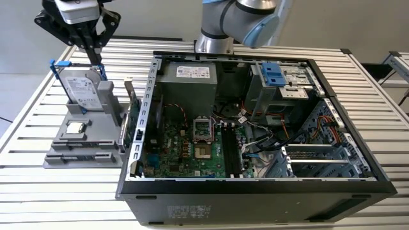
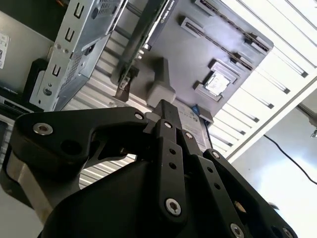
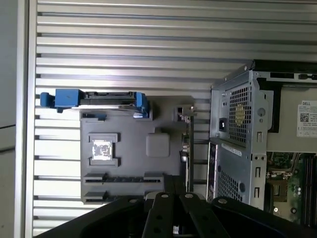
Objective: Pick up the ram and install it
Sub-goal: 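Reach for the ram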
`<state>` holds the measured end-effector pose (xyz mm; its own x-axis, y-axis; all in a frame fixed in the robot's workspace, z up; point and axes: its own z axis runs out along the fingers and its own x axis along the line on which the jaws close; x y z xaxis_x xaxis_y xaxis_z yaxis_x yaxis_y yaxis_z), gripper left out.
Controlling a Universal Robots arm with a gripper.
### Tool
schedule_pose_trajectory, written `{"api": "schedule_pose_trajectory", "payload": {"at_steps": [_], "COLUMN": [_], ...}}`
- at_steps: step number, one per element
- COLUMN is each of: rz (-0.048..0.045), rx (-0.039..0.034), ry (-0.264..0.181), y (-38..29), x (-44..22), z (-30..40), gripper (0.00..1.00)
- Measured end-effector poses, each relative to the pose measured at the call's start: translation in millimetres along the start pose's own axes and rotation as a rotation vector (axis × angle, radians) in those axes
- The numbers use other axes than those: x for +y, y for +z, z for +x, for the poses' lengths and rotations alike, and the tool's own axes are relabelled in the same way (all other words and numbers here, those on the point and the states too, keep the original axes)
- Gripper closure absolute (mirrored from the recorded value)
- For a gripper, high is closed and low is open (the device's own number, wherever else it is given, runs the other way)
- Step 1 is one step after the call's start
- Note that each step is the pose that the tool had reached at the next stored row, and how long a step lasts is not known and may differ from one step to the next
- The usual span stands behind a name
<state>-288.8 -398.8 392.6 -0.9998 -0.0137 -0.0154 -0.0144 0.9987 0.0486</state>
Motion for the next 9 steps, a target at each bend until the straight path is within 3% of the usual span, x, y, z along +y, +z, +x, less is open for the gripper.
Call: {"api": "schedule_pose_trajectory", "payload": {"at_steps": [9], "rz": [-0.0001], "rx": [0.0004], "ry": [-0.007], "y": [-0.3], "x": [0.3], "z": [19.1], "gripper": [1.00]}}
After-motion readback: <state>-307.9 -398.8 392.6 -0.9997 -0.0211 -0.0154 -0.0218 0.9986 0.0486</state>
